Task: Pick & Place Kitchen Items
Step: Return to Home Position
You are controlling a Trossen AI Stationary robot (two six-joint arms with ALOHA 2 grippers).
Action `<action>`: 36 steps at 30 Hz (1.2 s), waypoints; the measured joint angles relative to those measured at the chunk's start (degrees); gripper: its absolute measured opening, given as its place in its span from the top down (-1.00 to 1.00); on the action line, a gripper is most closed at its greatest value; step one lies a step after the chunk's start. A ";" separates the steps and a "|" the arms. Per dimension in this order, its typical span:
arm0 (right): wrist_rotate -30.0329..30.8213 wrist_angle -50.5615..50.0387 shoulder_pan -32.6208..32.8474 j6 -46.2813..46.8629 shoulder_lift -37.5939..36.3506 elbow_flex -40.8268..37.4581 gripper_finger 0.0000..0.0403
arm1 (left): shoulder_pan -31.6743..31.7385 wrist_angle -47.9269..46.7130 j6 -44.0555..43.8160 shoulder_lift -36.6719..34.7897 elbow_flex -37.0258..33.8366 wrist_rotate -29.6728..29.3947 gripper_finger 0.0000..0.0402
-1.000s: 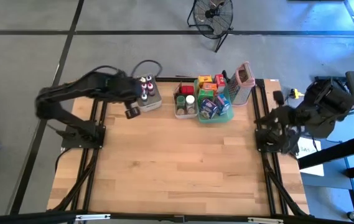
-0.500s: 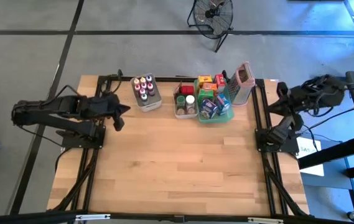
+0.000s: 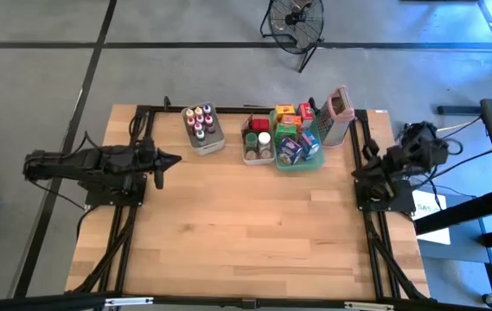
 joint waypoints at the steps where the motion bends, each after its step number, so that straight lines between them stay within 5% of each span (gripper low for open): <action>1: -0.20 1.82 0.00 -0.14 -0.12 -1.60 1.00 | 0.00 0.83 -0.42 -0.95 -1.20 0.16 0.99; 15: -7.74 21.70 -0.09 -0.26 -0.53 -17.93 1.00 | 0.00 31.39 1.64 -10.08 -23.85 15.04 0.99; 26: -23.61 42.22 -0.11 2.15 -0.53 -28.53 1.00 | 0.02 29.36 4.34 -9.80 -24.52 10.50 0.99; 36: -19.28 33.89 -0.79 5.89 -0.42 -31.69 1.00 | 0.02 29.28 -1.19 -7.57 -24.52 10.55 0.98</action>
